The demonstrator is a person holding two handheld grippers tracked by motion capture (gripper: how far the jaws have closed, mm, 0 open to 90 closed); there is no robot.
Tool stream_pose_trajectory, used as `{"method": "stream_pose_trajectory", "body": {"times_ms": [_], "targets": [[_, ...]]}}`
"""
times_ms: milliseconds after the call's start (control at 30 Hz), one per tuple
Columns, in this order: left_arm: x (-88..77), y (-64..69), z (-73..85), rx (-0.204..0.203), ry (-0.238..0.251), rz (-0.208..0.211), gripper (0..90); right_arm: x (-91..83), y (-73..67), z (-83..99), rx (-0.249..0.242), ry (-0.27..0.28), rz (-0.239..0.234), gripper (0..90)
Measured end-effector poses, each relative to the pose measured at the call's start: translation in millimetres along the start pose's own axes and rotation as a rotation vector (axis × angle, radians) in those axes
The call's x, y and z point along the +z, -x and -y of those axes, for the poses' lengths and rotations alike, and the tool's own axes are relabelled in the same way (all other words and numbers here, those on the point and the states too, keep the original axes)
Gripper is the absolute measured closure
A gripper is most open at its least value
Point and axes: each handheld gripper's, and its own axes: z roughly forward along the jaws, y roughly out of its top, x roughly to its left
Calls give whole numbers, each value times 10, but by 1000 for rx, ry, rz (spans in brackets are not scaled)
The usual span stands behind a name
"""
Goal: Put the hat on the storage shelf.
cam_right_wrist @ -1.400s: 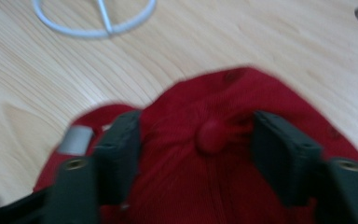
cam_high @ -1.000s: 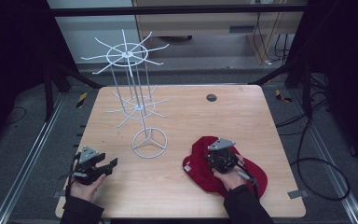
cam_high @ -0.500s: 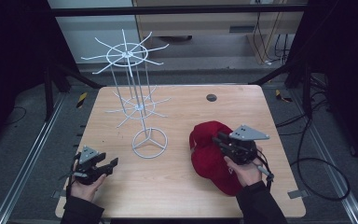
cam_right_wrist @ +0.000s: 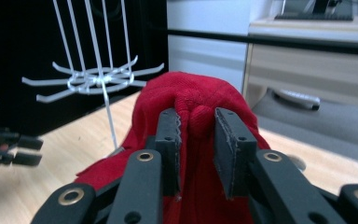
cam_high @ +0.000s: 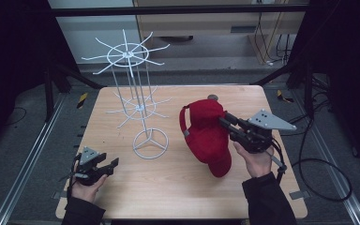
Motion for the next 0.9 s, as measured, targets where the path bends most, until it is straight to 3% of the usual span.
{"method": "stream_pose_trajectory", "body": {"times_ms": [900], "targets": [[2,-11,9,-3,4,1,415,-218,-90,-797,-17,256,25,725]]}}
